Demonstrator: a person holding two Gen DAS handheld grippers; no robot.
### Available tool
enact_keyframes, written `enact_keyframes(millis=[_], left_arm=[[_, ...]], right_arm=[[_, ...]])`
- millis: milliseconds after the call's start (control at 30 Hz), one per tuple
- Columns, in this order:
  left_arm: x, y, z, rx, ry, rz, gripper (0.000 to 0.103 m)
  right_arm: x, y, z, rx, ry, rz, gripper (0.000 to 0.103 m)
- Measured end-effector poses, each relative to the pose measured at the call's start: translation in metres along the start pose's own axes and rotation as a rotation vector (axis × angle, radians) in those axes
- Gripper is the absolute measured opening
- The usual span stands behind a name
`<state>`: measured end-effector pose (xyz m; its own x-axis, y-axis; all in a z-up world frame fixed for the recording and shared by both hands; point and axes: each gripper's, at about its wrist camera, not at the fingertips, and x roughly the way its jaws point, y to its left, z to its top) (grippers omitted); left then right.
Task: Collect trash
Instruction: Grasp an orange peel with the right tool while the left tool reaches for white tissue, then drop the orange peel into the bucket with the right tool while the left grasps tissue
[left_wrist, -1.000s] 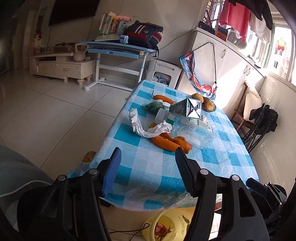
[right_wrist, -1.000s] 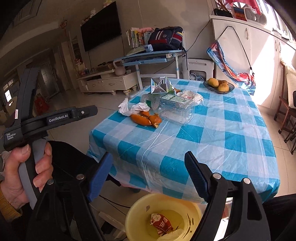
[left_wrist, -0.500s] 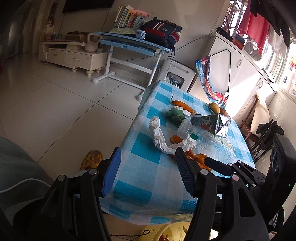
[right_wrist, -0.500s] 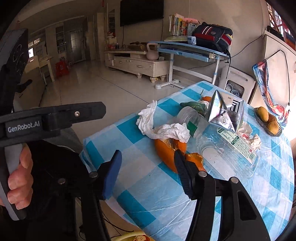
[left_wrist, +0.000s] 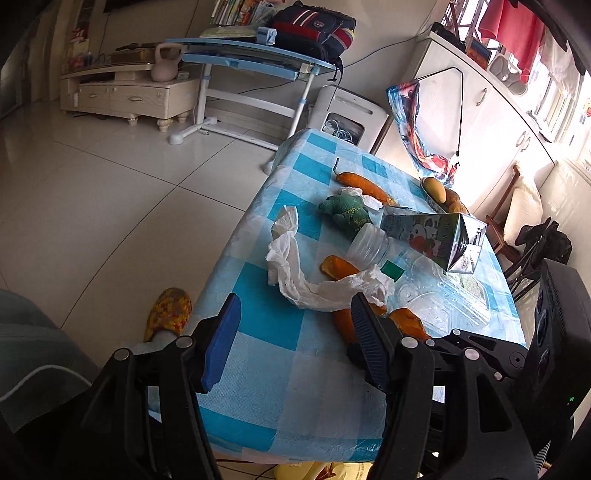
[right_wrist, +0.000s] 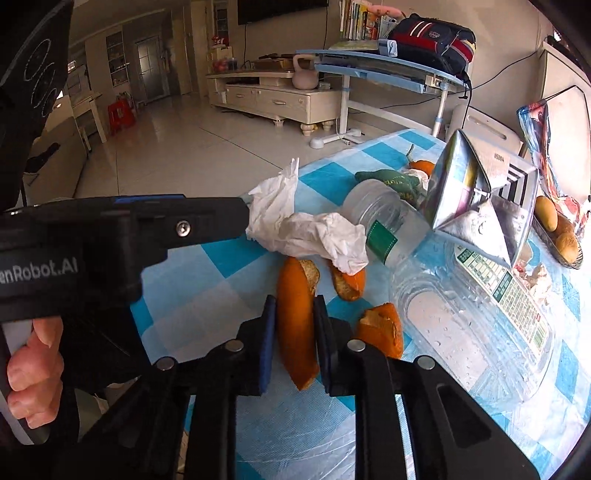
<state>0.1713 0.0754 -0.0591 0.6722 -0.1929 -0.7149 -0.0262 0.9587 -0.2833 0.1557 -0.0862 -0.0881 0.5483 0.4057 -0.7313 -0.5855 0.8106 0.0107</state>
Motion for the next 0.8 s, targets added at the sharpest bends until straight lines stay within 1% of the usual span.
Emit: enact_keyframes(millis=[67,233,267,300,367,433,533,633,800], left_arm=[[0.012,-0.002,0.003,0.001,0.019,0.003,0.060],[0.033,-0.007,0.010,0.011,0.035,0.017,0.060],[0.037,-0.008,0.010,0.013,0.041,0.016,0.059],[0.041,-0.008,0.010,0.018,0.048,0.011,0.056],[0.046,-0.011,0.009,0.036,0.056,0.011,0.027],[0.048,-0.012,0.007,0.038,0.081,-0.026,0.010],[0.044,-0.014,0.004,0.055,0.072,-0.038,0.007],[0.032,-0.016,0.000,0.061,0.052,-0.058,0.006],[0.006,-0.011,-0.007,0.035,0.018,-0.077,0.006]], right_arm=[[-0.005,0.001,-0.005,-0.005,-0.003,0.006,0.019],[-0.017,0.008,-0.016,-0.050,-0.010,0.002,0.018],[-0.020,0.009,-0.018,-0.056,-0.010,0.002,0.018],[-0.023,0.010,-0.021,-0.058,-0.011,0.003,0.018],[-0.030,0.010,-0.025,-0.051,-0.011,0.008,0.018],[-0.037,0.009,-0.029,-0.036,-0.013,0.012,0.018],[-0.048,0.006,-0.035,-0.006,-0.018,0.015,0.018],[-0.059,0.004,-0.039,0.029,-0.032,0.019,0.018],[-0.082,0.000,-0.044,0.099,-0.071,0.023,0.018]])
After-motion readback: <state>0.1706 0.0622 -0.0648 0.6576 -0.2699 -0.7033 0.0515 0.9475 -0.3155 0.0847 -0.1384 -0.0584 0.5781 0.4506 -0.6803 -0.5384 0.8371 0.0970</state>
